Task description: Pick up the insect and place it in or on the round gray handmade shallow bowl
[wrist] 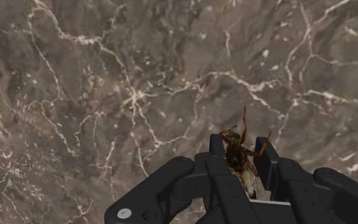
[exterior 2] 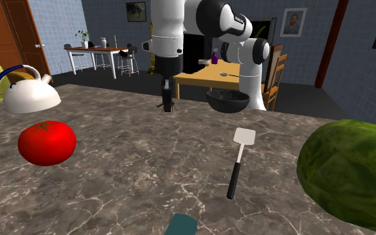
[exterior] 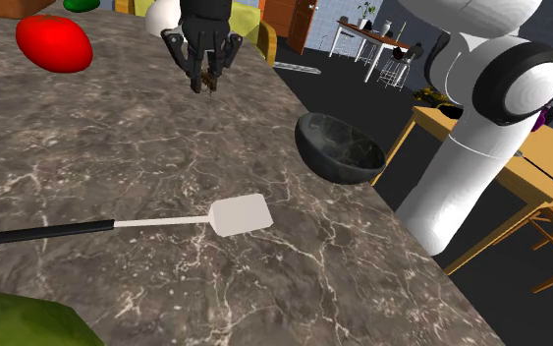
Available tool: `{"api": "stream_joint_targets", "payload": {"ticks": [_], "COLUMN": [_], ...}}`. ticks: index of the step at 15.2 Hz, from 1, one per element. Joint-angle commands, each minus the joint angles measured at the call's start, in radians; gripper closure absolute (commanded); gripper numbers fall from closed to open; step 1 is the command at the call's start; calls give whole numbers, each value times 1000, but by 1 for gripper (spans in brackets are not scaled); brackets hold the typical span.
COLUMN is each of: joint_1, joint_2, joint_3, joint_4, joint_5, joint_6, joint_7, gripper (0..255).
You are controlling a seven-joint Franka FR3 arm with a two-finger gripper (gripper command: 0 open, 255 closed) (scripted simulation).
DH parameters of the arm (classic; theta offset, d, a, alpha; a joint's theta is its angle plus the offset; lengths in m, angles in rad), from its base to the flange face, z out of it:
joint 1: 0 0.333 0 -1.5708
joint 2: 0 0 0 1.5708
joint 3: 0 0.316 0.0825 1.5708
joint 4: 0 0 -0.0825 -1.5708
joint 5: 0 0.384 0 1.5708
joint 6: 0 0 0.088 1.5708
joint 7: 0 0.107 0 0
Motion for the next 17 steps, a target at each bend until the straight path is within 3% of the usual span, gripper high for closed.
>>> {"api": "stream_joint_targets", "payload": {"ticks": [1,9,16,17], "joint_1": [8,66,183,115], "joint_2": [19,114,248,162], "joint_3": [3,19,21,29], "joint_4": [50,277,563,440], "joint_5": [-13,-82,-190,-127], "joint_6": [-35,-189,-361,-314], "joint_7": [4,26,42,36], "gripper": [255,255,255,255]}}
